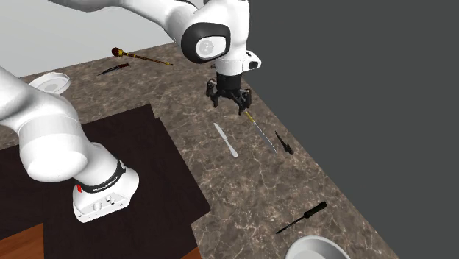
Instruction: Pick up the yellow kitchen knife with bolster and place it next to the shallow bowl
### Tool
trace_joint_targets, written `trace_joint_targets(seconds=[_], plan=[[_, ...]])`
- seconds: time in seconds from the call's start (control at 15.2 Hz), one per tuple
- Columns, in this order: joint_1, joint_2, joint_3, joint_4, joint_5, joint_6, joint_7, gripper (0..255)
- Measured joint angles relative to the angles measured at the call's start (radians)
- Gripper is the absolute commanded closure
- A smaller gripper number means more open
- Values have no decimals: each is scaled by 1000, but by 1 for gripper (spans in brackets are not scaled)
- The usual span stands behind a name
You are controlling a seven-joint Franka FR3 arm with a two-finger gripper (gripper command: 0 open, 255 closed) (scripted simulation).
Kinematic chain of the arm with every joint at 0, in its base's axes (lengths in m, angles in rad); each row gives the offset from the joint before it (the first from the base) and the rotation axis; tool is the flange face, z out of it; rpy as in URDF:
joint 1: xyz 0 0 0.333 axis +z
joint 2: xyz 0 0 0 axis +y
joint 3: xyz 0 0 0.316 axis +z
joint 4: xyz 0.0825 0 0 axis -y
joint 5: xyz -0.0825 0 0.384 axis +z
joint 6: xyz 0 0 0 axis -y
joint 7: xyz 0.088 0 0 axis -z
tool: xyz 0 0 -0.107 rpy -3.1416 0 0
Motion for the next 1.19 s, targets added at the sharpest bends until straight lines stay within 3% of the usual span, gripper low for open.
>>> trace_joint_targets(seconds=[0.46, 1.19], plan=[[5, 285, -10, 137, 30, 142, -276, 0], [-34, 719, 71, 460, 27, 259, -614, 0]])
